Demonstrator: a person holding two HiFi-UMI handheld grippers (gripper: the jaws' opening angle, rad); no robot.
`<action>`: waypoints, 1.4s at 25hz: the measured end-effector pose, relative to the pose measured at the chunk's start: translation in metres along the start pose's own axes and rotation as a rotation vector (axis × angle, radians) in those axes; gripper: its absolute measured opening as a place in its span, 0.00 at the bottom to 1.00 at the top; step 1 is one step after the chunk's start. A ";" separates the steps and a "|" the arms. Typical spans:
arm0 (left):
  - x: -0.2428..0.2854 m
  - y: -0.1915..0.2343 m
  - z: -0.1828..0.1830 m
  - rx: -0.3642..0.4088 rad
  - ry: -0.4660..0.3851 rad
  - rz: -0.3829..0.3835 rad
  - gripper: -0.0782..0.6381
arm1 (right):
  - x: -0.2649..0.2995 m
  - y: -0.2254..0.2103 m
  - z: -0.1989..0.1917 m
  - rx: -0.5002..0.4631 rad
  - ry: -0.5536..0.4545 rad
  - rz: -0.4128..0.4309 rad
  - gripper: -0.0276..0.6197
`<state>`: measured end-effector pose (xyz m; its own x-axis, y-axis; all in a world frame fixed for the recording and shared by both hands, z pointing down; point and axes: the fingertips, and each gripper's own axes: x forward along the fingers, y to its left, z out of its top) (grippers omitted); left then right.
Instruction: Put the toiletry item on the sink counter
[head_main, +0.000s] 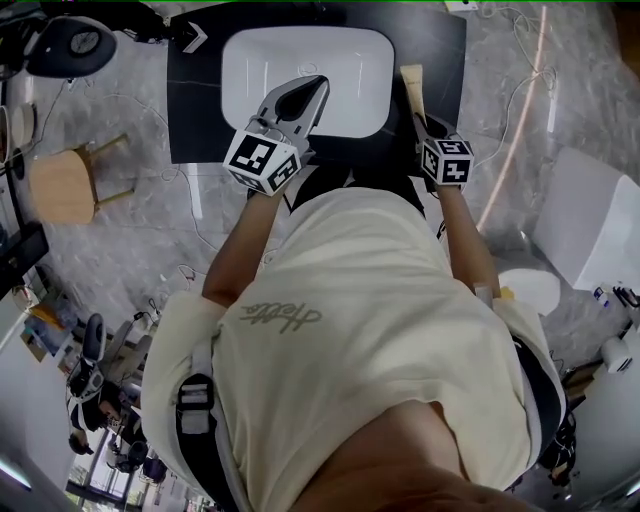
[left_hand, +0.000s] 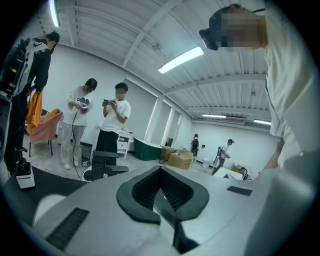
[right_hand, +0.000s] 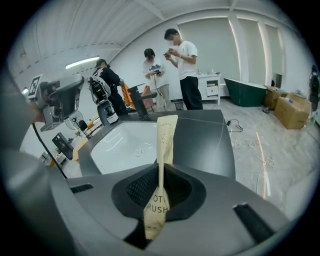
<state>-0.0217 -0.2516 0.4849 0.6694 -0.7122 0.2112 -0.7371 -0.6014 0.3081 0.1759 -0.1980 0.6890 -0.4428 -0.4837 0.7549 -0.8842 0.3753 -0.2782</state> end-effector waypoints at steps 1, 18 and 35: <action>0.000 0.003 0.000 -0.001 0.002 0.002 0.11 | 0.003 -0.001 -0.001 0.016 0.006 -0.001 0.08; 0.006 0.025 0.000 -0.004 0.026 0.003 0.11 | 0.036 -0.017 -0.015 0.043 0.128 -0.077 0.09; 0.009 0.029 0.001 0.002 0.031 -0.028 0.11 | 0.045 -0.022 -0.024 0.066 0.167 -0.132 0.15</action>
<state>-0.0373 -0.2762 0.4948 0.6920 -0.6839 0.2309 -0.7184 -0.6213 0.3128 0.1792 -0.2089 0.7432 -0.2965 -0.3856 0.8737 -0.9432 0.2620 -0.2045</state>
